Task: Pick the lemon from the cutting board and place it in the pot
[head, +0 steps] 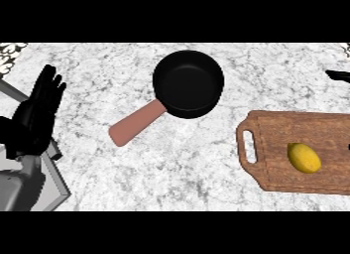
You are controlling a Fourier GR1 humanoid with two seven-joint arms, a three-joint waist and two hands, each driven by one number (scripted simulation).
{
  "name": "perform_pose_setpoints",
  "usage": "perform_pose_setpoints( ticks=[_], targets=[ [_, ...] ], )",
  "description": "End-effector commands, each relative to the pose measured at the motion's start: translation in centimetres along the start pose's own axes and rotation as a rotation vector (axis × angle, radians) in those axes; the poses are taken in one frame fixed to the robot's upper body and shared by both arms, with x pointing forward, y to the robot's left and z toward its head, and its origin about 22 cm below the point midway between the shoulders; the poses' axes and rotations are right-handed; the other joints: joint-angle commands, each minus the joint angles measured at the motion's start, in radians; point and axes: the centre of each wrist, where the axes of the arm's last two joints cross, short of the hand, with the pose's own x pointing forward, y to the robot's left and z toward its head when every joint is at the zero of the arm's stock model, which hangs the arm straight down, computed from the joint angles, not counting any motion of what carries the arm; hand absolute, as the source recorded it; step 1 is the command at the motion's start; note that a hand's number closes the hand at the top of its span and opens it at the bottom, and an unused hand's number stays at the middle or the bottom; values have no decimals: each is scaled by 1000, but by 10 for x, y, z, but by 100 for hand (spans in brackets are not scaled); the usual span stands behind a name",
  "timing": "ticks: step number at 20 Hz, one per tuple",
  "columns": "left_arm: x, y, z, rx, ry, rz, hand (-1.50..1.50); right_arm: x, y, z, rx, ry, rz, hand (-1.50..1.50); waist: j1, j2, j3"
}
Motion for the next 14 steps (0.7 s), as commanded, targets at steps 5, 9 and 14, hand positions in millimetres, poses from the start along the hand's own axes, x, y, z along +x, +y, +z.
perform_pose_setpoints(
  ticks=[5, 9, 14],
  targets=[
    [1, -4, 6, -2, 30, -4, 0, 22, 19, -27, 440, 23, 177, -150, -22, -9, -2],
    [9, 22, 0, 9, 20, 5, 0, 20, 28, -31, 515, 65, 210, -150, -26, -8, -2],
    [-6, 2, -3, 20, 20, 7, 0, 19, 50, -45, 543, 65, 212, -150, -34, -7, -2]
  ],
)
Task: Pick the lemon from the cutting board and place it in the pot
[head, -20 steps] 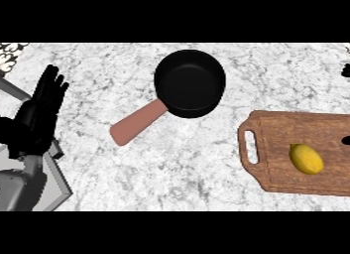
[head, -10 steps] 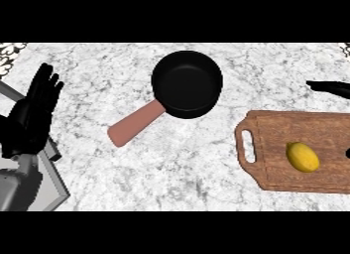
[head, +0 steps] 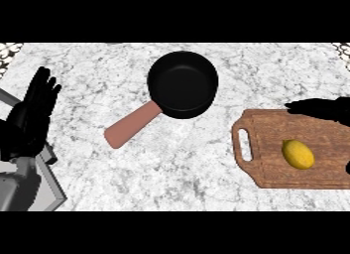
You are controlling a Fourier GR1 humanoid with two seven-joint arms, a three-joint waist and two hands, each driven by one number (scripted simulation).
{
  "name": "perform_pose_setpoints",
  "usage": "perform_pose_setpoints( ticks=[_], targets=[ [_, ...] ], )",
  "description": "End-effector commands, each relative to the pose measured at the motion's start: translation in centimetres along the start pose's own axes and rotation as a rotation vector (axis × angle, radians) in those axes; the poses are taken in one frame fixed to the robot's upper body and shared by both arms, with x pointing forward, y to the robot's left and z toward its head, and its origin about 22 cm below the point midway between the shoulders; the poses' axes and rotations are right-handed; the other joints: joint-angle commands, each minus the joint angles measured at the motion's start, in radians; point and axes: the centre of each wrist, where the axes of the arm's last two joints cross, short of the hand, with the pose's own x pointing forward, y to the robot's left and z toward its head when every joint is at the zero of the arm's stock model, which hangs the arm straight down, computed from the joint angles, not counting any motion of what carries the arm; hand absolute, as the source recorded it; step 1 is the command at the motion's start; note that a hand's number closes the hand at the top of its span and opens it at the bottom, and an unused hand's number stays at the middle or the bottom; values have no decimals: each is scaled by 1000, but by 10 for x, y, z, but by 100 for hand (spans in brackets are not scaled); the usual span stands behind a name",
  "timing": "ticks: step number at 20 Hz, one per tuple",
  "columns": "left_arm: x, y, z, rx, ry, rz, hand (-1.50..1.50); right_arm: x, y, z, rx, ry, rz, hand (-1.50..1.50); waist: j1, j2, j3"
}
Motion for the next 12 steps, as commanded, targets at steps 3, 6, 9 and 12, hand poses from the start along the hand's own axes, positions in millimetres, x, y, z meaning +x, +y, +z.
perform_pose_setpoints(
  ticks=[3, 6, 9, 12],
  targets=[
    [-9, 2, 5, -2, 17, -10, 0, 11, 25, -32, 83, -68, -51, -150, -7, -1, 0],
    [16, 3, 11, 9, -5, 3, 0, 0, 24, 3, 96, -29, -47, -150, -8, -3, 0],
    [0, 14, 8, 16, -7, -12, 0, -1, 26, -9, 110, 38, 19, -150, -5, -1, 0],
    [6, 11, -8, 3, -2, -10, 0, 7, 33, -26, 95, 68, 36, -150, -9, -1, 0]
  ],
)
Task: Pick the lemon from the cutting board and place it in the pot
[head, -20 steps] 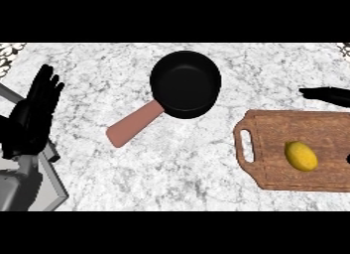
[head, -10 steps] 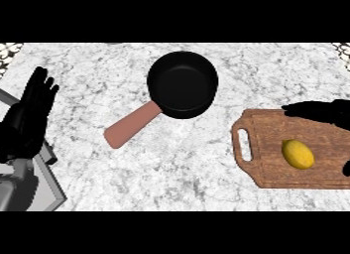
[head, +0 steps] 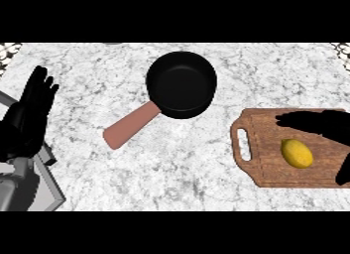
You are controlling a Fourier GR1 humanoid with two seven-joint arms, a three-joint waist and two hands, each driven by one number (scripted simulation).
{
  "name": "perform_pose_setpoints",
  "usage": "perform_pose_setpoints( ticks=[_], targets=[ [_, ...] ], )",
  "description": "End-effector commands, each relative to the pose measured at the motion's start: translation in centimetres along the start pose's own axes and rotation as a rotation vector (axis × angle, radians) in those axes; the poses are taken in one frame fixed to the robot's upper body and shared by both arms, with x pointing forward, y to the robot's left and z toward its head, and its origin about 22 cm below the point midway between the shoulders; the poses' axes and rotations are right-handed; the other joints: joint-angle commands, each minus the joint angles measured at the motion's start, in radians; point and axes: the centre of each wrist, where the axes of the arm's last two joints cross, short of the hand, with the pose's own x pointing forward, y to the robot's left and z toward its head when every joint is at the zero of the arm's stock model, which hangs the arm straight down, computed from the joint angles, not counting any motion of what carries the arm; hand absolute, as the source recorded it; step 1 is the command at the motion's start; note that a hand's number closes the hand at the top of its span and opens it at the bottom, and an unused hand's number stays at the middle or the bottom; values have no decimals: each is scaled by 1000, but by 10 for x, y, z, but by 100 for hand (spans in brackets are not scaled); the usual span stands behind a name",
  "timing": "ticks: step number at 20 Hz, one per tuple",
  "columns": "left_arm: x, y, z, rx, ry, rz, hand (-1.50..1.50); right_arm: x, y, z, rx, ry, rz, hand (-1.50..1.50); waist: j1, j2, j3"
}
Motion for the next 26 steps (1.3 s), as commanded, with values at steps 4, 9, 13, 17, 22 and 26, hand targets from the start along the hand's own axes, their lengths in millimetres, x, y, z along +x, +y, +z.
perform_pose_setpoints(
  ticks=[4, 9, 13, 17, 22, 26],
  targets=[
    [-3, -5, 12, -15, 14, 11, 0, 0, 8, -22, 37, 3, -12, -150, 4, -1, 0],
    [-1, 1, -9, -4, 10, 6, 0, -11, 38, -27, 20, -28, -10, -150, -2, 0, 0],
    [-7, 11, 1, -7, -2, -2, 0, -32, 37, -37, 37, 25, 5, -150, 6, 2, 0],
    [-10, 14, 3, -11, -4, -12, 0, -30, 60, -48, 45, 35, -7, -150, 4, 2, 0],
    [5, -8, -4, 1, 11, -9, 0, -34, 43, -47, 86, -60, 113, 150, 9, 4, 1],
    [-1, -15, -11, 12, -4, 9, 0, -30, 39, -65, 51, -91, 119, 150, 4, 2, 0]
  ],
)
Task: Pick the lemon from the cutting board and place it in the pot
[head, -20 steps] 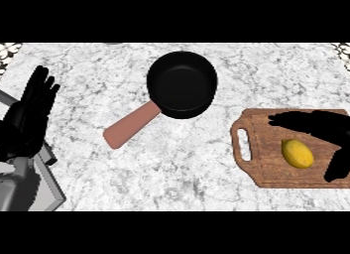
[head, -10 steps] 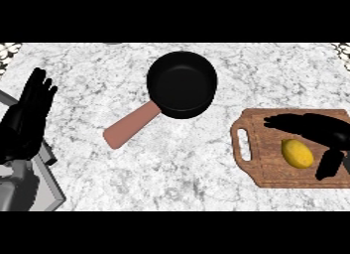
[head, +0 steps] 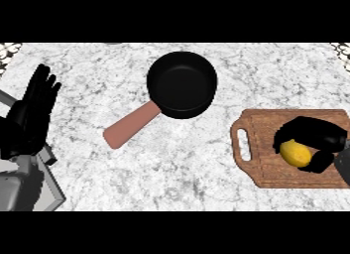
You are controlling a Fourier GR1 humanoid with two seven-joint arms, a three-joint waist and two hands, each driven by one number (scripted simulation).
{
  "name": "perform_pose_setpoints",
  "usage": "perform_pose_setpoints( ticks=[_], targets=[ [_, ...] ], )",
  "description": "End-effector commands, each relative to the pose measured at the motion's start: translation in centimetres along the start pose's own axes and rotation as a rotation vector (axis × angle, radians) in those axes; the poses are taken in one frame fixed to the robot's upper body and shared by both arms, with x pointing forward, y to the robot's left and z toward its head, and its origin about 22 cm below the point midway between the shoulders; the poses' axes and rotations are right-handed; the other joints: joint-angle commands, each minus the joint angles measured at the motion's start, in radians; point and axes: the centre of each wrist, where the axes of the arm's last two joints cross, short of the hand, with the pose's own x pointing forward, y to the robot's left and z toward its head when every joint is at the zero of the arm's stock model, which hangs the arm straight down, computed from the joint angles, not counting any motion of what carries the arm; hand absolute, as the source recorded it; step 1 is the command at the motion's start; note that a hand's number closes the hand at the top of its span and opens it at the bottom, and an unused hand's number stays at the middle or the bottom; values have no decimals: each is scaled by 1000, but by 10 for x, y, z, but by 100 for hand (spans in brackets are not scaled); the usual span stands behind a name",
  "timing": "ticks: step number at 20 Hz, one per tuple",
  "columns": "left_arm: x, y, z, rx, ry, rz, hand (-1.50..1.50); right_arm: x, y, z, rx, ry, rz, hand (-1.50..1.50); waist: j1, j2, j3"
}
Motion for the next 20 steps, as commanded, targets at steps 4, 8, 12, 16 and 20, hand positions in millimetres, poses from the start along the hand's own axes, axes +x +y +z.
perform_pose_setpoints(
  ticks=[4, 8, 12, 16, 20],
  targets=[
    [5, 5, 5, 10, 7, 0, 0, 3, 1, -3, 21, -69, -2, 150, -3, 0, 3],
    [11, 11, 8, 14, -7, 3, 0, -4, 19, 4, 12, -71, 19, 150, -3, 0, 3],
    [-15, 15, 12, 25, 35, -8, 0, 109, 22, -104, -17, -195, 38, 150, -22, -22, -3],
    [-3, 9, 3, 15, 17, -18, 0, 204, 20, -164, -55, -305, 54, 150, -16, -32, -4],
    [-7, 9, 6, 11, 24, -1, 0, 266, 12, -161, -111, -271, 10, 150, -24, -30, -1]
  ],
)
